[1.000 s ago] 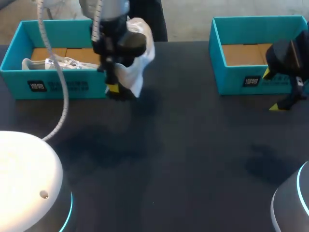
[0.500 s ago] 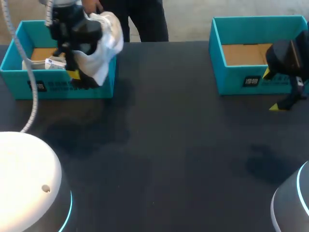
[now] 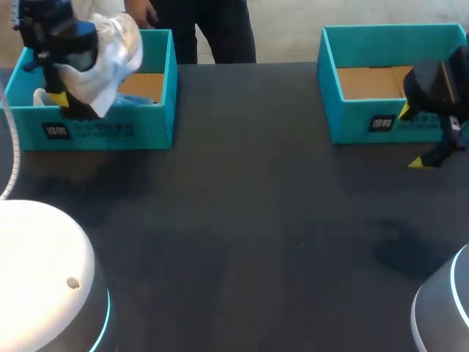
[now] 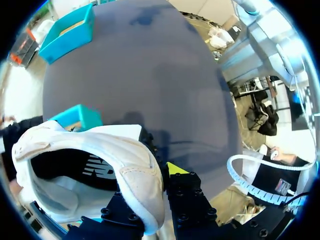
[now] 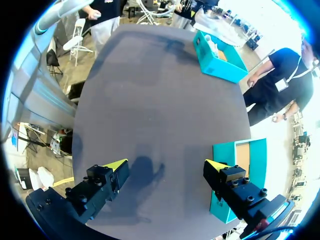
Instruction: Take the shoe out of the shoebox, open the shoe tongue, remove and reinsert the insole, then place the shoe into the shoebox
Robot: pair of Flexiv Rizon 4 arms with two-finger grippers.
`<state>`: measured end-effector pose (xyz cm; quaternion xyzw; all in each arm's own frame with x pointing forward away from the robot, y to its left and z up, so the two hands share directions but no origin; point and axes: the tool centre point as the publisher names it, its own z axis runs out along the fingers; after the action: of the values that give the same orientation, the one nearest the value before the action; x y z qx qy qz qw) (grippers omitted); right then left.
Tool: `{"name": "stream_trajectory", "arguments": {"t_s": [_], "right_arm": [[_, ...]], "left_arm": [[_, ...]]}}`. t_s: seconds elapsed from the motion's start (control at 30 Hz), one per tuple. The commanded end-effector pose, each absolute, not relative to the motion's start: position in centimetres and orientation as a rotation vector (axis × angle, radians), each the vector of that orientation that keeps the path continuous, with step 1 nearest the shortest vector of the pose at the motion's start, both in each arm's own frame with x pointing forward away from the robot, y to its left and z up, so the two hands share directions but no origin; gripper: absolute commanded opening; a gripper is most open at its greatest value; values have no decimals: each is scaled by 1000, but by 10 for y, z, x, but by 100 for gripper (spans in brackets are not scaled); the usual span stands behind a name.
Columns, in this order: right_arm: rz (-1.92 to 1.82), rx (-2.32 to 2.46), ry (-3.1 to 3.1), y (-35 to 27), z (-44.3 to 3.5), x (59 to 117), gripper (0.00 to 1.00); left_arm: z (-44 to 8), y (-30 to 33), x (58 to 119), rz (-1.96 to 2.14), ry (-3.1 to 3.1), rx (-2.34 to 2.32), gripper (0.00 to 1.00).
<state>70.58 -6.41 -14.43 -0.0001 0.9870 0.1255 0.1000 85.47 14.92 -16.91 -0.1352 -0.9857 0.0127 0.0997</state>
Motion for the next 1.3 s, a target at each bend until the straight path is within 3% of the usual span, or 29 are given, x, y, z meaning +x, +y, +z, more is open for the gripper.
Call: {"name": "stream_trajectory", "arguments": {"t_s": [0.03, 1.3], "right_arm": [[367, 0, 2922, -63, -145, 708, 100], [367, 0, 2922, -63, -145, 708, 100]], "left_arm": [[-171, 166, 870, 65, -2922, -381, 0], [-174, 276, 989, 40, -3062, -116, 0]]}}
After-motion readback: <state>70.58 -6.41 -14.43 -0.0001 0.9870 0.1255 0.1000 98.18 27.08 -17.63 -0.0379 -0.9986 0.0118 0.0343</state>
